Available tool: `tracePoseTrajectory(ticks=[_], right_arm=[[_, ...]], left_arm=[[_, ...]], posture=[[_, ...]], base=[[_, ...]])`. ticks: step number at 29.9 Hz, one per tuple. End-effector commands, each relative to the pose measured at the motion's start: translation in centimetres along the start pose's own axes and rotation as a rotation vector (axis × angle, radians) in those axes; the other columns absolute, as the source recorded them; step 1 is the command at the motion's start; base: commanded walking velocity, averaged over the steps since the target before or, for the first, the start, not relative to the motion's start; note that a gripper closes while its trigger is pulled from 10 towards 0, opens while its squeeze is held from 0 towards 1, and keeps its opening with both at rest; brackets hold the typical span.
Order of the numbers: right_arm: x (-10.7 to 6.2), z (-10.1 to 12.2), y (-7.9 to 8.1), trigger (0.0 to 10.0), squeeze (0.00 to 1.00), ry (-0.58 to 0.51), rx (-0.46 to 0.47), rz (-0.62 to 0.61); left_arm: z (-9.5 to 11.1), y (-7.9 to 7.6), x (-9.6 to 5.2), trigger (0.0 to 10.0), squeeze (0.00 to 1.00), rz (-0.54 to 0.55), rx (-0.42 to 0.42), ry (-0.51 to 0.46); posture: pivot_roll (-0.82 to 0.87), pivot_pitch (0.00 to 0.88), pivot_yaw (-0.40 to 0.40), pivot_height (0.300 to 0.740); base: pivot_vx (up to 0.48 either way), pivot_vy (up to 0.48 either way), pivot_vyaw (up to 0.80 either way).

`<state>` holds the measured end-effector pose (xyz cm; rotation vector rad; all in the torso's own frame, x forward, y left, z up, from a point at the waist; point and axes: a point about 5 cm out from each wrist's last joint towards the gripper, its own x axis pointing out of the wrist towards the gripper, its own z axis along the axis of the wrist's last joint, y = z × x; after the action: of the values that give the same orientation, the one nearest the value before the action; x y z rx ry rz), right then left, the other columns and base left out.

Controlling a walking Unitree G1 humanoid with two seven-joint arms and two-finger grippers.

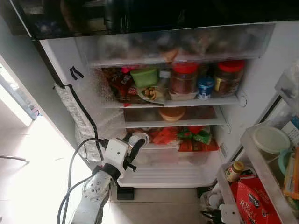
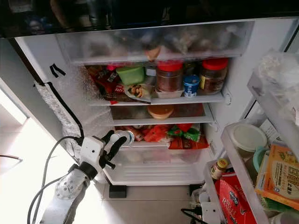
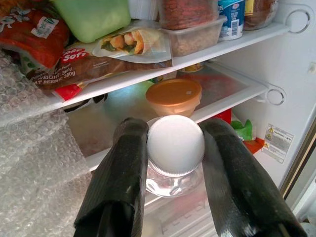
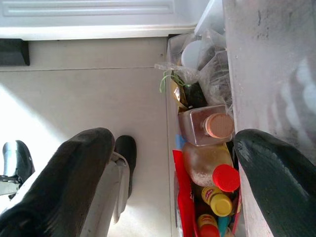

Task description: Restocking fridge

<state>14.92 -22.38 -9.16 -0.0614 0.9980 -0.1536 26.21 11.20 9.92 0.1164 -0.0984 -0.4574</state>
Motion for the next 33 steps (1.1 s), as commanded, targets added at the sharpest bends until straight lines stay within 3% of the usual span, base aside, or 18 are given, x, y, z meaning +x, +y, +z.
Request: tracePoseTrajectory(ticks=[1, 11, 25, 33], right_arm=[[-0.11, -0.60, -0.16, 10.0, 0.00, 0.024, 0.004, -0.009], [-0.10, -0.59, -0.10, 10.0, 0.00, 0.024, -0.001, -0.001], [-0.08, -0.49, 0.01, 10.0, 0.00, 0.020, -0.015, 0.014], [-0.08, -0.45, -0.02, 10.0, 0.00, 0.018, -0.021, 0.011]], left_arm=[[0.95, 0.27, 0.17, 10.0, 0.00, 0.004, 0.018, -0.034], [1.03, 0.22, 0.30, 10.0, 0.00, 0.001, 0.023, -0.040], [1.31, 0.18, 0.65, 10.0, 0.00, -0.003, 0.033, -0.051], [1.38, 0.14, 0.74, 10.0, 0.00, -0.006, 0.035, -0.054]], posture=[[-0.07, 0.055, 0.066, 0.740], [-0.07, 0.056, 0.066, 0.740], [-0.07, 0.061, 0.069, 0.645], [-0.06, 0.060, 0.068, 0.640]], base=[[0.000, 0.000, 0.00], [0.000, 0.000, 0.00], [0.000, 0.000, 0.00], [0.000, 0.000, 0.00]])
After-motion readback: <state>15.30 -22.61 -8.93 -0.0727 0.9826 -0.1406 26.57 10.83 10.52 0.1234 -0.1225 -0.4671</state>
